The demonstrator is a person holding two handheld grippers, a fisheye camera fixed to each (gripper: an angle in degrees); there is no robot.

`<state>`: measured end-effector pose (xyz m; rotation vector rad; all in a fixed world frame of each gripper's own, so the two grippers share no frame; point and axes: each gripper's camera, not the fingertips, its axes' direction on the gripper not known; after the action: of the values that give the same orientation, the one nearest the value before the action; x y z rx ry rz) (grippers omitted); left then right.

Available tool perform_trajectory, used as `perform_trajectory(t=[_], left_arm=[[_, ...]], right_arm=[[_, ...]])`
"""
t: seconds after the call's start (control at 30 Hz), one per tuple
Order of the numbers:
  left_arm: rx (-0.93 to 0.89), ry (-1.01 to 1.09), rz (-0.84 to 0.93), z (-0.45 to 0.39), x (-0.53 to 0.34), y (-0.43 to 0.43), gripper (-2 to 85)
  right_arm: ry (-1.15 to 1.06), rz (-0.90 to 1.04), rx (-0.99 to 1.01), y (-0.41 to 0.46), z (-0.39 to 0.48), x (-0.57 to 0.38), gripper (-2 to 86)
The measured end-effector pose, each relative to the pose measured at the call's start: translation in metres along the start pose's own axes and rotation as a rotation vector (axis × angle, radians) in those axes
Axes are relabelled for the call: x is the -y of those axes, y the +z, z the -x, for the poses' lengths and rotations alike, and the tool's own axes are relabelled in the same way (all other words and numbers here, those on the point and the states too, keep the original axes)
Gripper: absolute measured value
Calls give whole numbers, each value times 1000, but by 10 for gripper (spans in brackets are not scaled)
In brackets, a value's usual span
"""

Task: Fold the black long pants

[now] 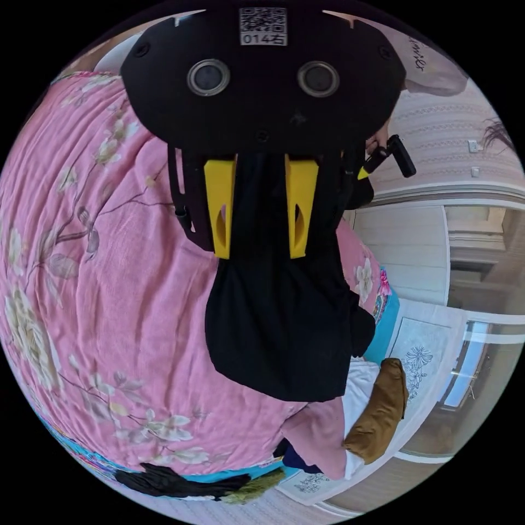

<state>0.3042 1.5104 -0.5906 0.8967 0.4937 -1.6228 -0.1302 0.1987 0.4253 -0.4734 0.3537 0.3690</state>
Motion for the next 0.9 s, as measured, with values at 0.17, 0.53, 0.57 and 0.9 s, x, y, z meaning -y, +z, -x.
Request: perform_trajectory(t=[0.17,0.53,0.57,0.9], left_arm=[[-33,156,-64,-46,-4,-16,-8],[180,295,-99,-106,-13,11,-4],[199,292,-75,-104,-17,25,0],[846,634,59,-150,-88,66,64]], right_arm=[[-94,67,306,-11,1,-5,25],[-235,-284,4,-146,-7,-76,61],[-338,-246,-10,-137,12,-88,69],[-984,350,19,45,175,-210,177]])
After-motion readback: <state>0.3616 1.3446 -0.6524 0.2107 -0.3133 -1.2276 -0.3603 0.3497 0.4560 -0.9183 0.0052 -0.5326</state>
